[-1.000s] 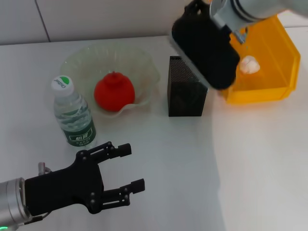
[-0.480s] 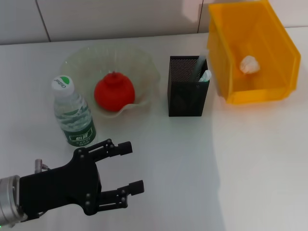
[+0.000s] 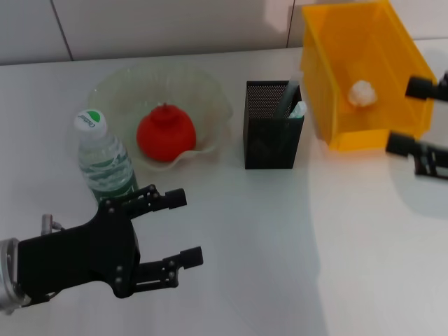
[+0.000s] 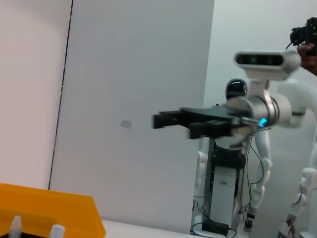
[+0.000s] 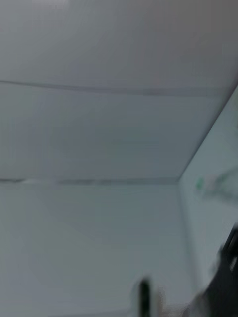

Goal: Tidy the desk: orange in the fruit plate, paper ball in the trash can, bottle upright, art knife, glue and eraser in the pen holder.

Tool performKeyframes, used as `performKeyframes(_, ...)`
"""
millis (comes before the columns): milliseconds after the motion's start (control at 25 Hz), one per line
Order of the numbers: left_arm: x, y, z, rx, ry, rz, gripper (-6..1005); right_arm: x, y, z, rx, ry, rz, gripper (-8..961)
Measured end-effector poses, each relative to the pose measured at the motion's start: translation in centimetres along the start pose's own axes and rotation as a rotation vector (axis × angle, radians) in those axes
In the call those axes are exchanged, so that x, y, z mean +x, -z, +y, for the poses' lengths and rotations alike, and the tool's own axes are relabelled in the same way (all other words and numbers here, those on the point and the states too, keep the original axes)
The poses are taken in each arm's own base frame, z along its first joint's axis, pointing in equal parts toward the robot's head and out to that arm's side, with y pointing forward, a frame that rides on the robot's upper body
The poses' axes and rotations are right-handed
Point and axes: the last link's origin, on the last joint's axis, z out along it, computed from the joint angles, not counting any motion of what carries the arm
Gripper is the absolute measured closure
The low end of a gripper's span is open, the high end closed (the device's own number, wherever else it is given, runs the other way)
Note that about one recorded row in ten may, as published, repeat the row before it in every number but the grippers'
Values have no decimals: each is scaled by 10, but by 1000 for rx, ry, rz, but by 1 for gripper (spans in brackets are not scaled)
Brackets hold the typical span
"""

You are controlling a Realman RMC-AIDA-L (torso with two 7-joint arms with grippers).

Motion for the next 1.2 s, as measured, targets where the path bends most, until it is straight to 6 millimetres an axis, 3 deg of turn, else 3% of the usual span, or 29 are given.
performKeyframes(40, 0, 0, -1, 0, 0, -2, 184, 25, 9, 12, -80, -57, -109, 184)
performKeyframes(120, 0, -1, -2, 1, -2, -7, 184, 33, 11, 14, -102, -61, -141, 175)
performKeyframes(240, 1, -2, -4, 2, -6, -11, 184, 69, 8, 19, -173, -125, -171, 172)
performKeyframes(400, 0, -5, -5, 0, -7, -18, 184, 84, -7, 21, -241, -160, -117, 174)
performKeyframes(680, 0, -6, -5, -2, -11, -17, 184, 95, -28, 20, -295, -184, -47, 174)
performKeyframes(1200, 2, -5, -5, -10, -7, -16, 184, 100, -39, 17, -296, -185, -19, 174)
